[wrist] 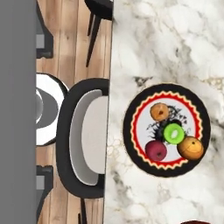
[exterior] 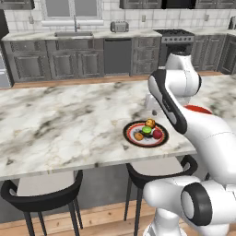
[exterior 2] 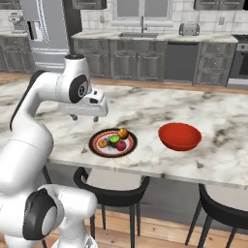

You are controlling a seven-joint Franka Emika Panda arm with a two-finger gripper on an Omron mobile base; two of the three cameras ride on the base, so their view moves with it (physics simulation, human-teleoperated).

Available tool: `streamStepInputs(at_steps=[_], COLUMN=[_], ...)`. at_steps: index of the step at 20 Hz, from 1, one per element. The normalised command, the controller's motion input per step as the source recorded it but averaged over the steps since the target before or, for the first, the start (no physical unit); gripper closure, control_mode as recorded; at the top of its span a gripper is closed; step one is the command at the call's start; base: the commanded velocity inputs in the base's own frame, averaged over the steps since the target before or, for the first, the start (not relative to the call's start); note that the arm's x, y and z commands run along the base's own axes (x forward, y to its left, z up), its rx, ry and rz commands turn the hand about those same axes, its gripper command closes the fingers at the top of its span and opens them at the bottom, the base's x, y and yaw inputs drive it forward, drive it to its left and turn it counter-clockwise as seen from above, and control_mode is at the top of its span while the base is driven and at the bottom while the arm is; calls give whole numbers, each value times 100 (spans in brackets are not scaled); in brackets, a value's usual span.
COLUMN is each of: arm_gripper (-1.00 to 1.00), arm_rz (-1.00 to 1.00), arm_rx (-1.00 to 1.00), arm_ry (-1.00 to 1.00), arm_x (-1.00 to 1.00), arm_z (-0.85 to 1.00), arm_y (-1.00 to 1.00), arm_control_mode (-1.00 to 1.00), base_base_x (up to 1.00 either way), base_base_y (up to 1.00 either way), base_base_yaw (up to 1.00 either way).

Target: Take the fruits from the plate on the dining counter and place two fruits in each bowl.

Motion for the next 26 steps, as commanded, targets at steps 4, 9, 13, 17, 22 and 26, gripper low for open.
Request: streamStepInputs(at_steps=[4, 9, 13, 17, 22, 26], arm_gripper=[-100, -100, -100, -100, -100, -100], arm_rz=[1, 3, 5, 4, 1, 0], arm_rx=[0, 0, 0, 0, 0, 0], arm_ry=[10, 8, 4, 3, 7, 0], arm_x=[19, 61, 80, 90, 52, 0], arm_z=[-59, -61, -66, -72, -32, -12], arm_y=[-42, -26, -23, -23, -7, -1], arm_control_mode=[-100, -100, -100, -100, -100, -100], base_base_x=[0, 0, 0, 0, 0, 0], base_base_y=[0, 0, 0, 0, 0, 0], base_base_yaw=[0, 0, 0, 0, 0, 0])
